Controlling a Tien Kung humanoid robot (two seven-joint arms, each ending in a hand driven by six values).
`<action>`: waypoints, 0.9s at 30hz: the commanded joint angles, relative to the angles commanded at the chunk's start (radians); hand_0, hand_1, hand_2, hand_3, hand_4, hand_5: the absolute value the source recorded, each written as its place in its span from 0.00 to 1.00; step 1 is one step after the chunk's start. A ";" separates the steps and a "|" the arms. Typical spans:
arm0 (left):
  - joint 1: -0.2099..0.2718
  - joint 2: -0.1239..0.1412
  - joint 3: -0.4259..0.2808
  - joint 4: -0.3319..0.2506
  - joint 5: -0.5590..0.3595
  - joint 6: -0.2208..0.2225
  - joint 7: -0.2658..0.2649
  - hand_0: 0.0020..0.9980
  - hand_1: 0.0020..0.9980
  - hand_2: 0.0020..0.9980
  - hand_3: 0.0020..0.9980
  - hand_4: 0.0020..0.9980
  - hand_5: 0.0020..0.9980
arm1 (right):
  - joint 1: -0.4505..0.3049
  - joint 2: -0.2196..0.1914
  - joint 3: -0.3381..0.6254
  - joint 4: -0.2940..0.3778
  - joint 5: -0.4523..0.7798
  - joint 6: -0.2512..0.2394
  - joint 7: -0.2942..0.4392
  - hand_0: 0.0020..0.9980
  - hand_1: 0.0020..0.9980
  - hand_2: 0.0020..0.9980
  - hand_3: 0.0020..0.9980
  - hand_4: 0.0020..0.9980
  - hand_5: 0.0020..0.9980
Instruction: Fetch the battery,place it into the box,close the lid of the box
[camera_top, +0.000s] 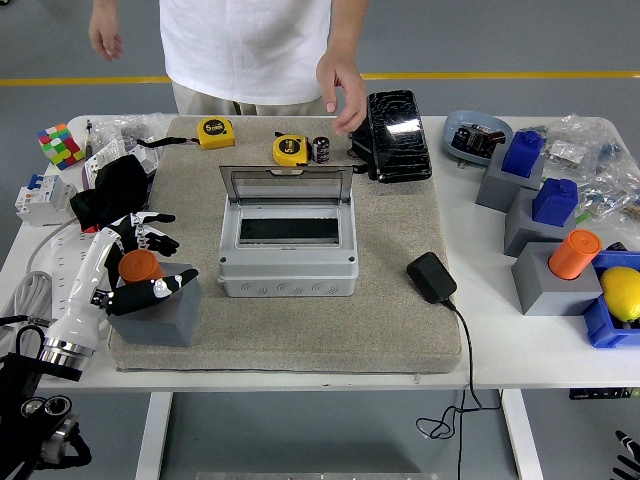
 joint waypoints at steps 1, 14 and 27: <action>0.000 0.000 0.001 0.001 -0.002 -0.002 0.000 0.29 0.40 0.42 0.61 1.00 0.00 | 0.000 0.000 -0.001 0.000 0.001 0.000 0.000 0.67 0.67 0.68 0.55 0.96 0.46; -0.012 -0.004 0.040 0.028 -0.050 0.017 -0.044 0.06 0.14 0.29 0.38 1.00 0.00 | -0.001 -0.001 -0.019 0.000 0.006 -0.002 -0.003 0.67 0.67 0.68 0.55 0.96 0.46; -0.056 -0.053 0.066 0.058 -0.113 0.025 -0.053 0.05 0.07 0.17 0.21 0.93 0.00 | -0.008 0.008 -0.012 0.000 0.000 -0.007 0.006 0.66 0.67 0.67 0.55 0.96 0.46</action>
